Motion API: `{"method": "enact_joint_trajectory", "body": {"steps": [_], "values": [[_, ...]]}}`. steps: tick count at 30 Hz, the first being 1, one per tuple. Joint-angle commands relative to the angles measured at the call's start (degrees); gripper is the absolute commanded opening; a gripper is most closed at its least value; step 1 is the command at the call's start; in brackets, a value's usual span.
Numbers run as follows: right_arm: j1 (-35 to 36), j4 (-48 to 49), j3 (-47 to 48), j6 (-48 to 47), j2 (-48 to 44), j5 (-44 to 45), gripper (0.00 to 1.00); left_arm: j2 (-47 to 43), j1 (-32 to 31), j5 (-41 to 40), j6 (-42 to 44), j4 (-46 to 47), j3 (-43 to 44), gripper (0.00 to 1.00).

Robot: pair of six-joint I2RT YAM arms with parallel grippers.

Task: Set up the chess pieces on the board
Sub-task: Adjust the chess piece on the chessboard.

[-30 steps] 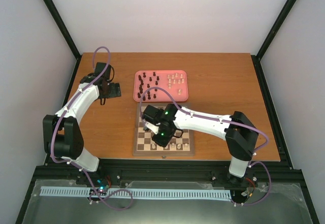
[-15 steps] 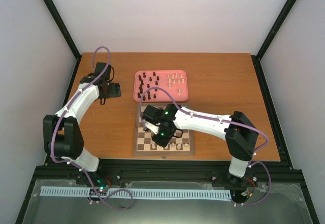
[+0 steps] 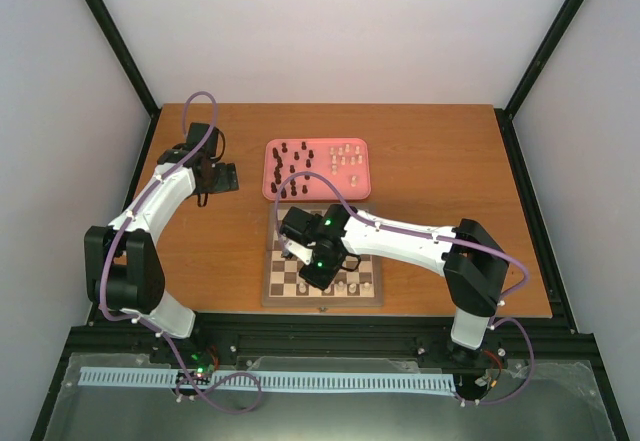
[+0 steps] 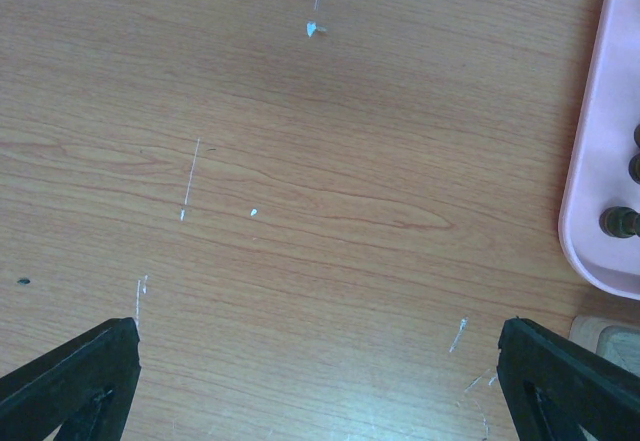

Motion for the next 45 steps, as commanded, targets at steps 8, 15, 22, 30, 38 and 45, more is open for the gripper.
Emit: {"method": "enact_joint_trajectory", "body": {"steps": [8, 15, 22, 30, 38, 45], "values": [[0.6, -0.3, 0.6, -0.3, 0.3, 0.2, 0.20, -0.5, -0.2, 0.0, 0.6, 0.1, 0.5, 1.00], [0.6, -0.1, 1.3, -0.4, 0.5, 0.3, 0.19, -0.7, -0.2, 0.0, 0.7, 0.0, 0.4, 1.00], [0.7, -0.5, 1.7, -0.4, 0.8, 1.1, 0.20, -0.7, -0.2, -0.3, 0.7, 0.1, 0.3, 1.00], [0.6, -0.8, 1.3, -1.1, 0.6, 1.1, 0.28, -0.4, -0.2, -0.7, 0.8, 0.2, 0.5, 1.00], [0.6, -0.4, 0.2, -0.7, 1.0, 2.5, 0.28, -0.7, -0.2, -1.0, 0.9, 0.4, 0.0, 1.00], [0.6, -0.3, 0.1, -0.6, 1.7, 2.9, 0.28, -1.1, -0.2, -1.7, 0.9, 0.4, -0.3, 1.00]]}}
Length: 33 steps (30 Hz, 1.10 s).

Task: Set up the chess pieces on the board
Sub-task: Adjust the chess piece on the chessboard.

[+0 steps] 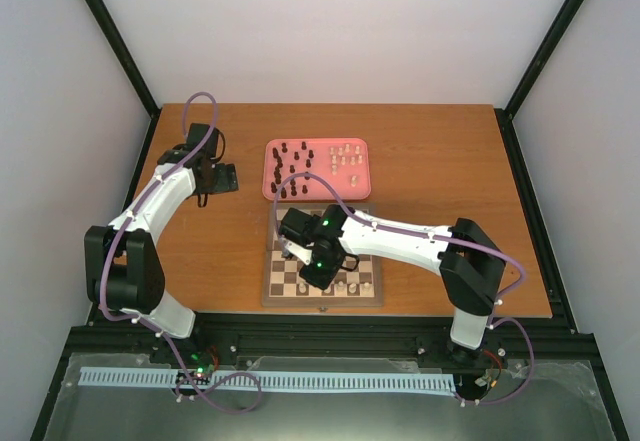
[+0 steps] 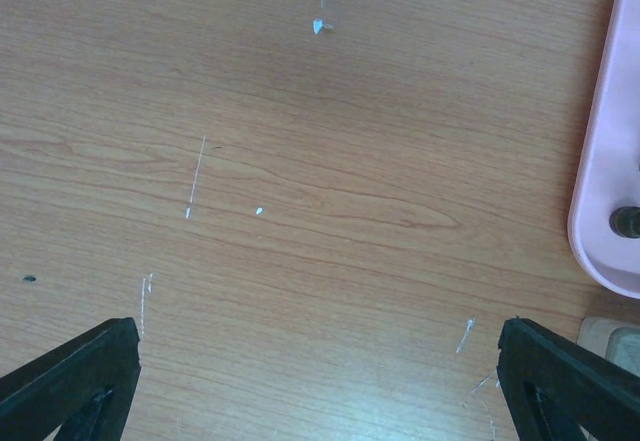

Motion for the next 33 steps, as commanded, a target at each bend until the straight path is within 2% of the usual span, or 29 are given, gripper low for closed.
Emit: {"method": "enact_joint_trajectory", "body": {"steps": [1, 10, 23, 33], "values": [[0.5, -0.1, -0.2, -0.1, 0.9, 0.7, 0.28, -1.2, -0.2, -1.2, 1.0, 0.4, 0.0, 1.00], [0.5, -0.2, -0.5, -0.3, 1.2, -0.6, 0.26, -1.2, -0.2, -1.4, 1.0, 0.5, -0.3, 1.00], [0.5, -0.7, -0.2, -0.6, 1.4, -0.9, 0.17, -0.7, -0.2, -1.3, 0.9, 0.4, 0.0, 1.00], [0.5, -1.5, 2.0, -0.7, 1.7, -1.2, 0.17, -0.5, -0.2, -0.9, 0.9, 0.1, 0.5, 1.00]]}}
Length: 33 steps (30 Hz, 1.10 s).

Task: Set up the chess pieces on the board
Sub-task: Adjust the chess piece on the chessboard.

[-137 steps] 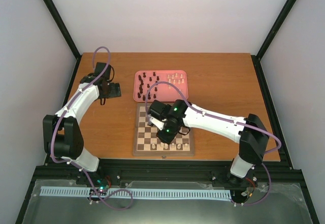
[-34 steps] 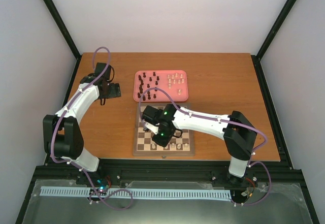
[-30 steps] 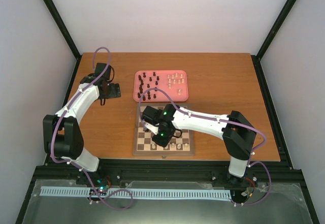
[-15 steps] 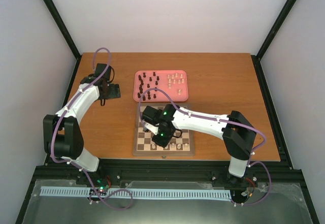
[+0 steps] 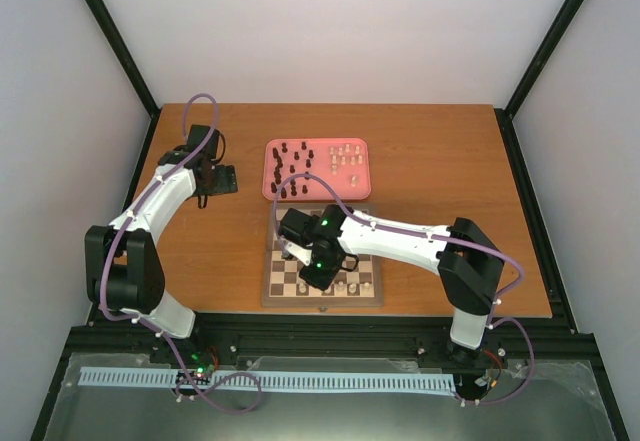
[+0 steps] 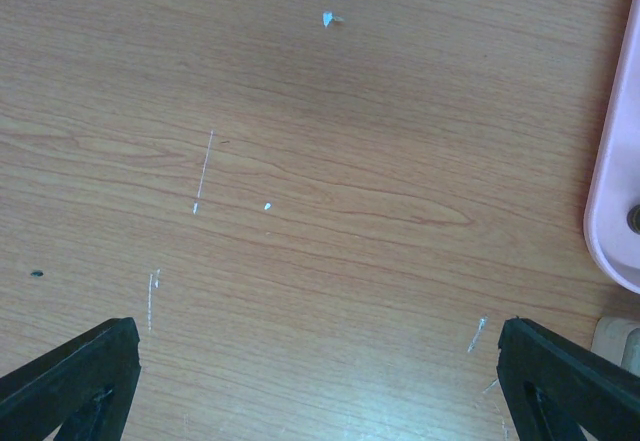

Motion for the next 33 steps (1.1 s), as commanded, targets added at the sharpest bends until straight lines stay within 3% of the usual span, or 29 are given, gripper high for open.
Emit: {"method": "enact_joint_trajectory", "body": {"steps": [1, 33], "values": [[0.5, -1.2, 2.2, -0.7, 1.3, -0.3, 0.17, -0.4, -0.2, -0.1, 0.9, 0.1, 1.2, 1.00], [1.1, 0.3, 3.1, 0.7, 3.2, -0.2, 0.18, -0.8, -0.2, 0.3, 0.8, 0.7, 0.1, 1.00]]}}
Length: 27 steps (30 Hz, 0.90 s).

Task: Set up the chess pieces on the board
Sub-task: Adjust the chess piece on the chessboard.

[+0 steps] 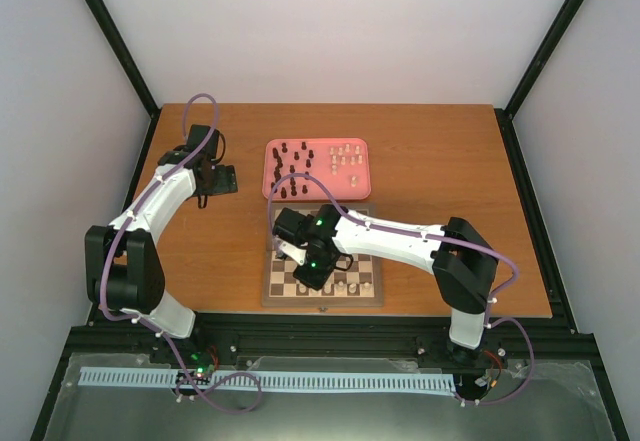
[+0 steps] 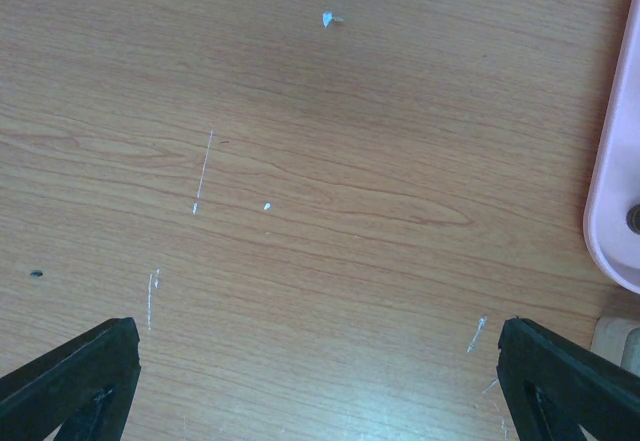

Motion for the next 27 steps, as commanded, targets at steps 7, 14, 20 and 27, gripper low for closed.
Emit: {"method": "enact_joint_trajectory", "body": {"steps": [7, 14, 20, 27], "values": [[0.6, -0.8, 1.0, -0.3, 0.7, 1.4, 0.23, -0.6, -0.2, 0.4, 0.7, 0.7, 0.2, 1.00], [0.5, -1.8, 1.8, -1.1, -0.2, 2.5, 0.29, -0.7, -0.2, 0.1, 0.8, 0.5, 0.5, 1.00], [0.6, -2.1, 2.3, -1.6, -0.8, 3.0, 0.36, -0.8, -0.2, -0.1, 0.9, 0.6, 0.6, 1.00], [0.6, -1.9, 3.2, -2.1, -0.9, 3.4, 0.38, -0.5, -0.2, -0.1, 0.9, 0.5, 0.9, 1.00]]}}
